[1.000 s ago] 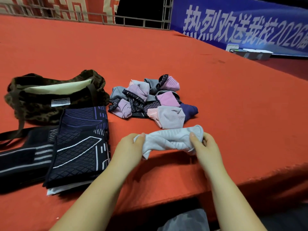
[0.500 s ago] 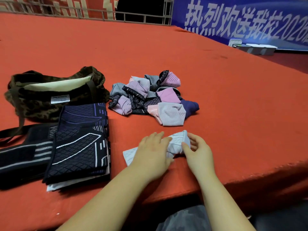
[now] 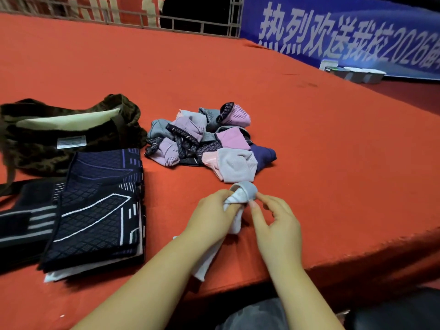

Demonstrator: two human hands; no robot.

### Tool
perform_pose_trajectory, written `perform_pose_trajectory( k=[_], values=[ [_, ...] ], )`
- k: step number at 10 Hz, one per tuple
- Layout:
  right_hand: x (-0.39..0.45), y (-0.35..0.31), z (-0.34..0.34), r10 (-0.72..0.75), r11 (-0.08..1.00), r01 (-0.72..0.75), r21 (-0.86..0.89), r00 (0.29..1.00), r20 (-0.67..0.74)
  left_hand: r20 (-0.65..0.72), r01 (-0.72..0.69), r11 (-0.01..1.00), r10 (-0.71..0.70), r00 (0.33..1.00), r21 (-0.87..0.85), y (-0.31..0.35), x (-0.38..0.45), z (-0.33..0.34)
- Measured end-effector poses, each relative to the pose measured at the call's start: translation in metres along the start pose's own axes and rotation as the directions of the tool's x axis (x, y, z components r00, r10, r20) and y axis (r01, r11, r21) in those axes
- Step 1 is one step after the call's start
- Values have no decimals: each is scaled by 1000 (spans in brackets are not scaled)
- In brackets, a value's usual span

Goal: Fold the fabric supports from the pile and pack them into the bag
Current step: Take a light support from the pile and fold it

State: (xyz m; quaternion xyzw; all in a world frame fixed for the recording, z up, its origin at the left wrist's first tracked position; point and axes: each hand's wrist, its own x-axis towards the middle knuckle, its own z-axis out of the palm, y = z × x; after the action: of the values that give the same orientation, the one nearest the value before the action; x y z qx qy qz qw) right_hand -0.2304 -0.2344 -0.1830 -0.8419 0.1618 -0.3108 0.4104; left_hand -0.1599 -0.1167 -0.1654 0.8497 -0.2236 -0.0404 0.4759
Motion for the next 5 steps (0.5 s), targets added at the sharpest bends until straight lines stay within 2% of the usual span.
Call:
perform_pose_trajectory(
  k=[1,2,3,4,5],
  values=[
    [2,-4,9,-22,999,24,32,999,-38,55,-68,996,71,996,-52,1,-6,-9],
    [7,-11,10,42,995,-44,94,999,24,126,-83,990,97,987,-110,-3,-7,-11],
    [10,-5,6,47,993,-54,107,996,72,169,-102,985,124,978,-136,-7,-11,-14],
    [12,-5,3,59,995,-64,79,996,69,162,-128,985,145,976,-114,-6,-15,-15],
    [12,-9,2,17,999,-17,38,1000,1,158,-158,987,162,974,-35,-4,-19,-16]
  ],
)
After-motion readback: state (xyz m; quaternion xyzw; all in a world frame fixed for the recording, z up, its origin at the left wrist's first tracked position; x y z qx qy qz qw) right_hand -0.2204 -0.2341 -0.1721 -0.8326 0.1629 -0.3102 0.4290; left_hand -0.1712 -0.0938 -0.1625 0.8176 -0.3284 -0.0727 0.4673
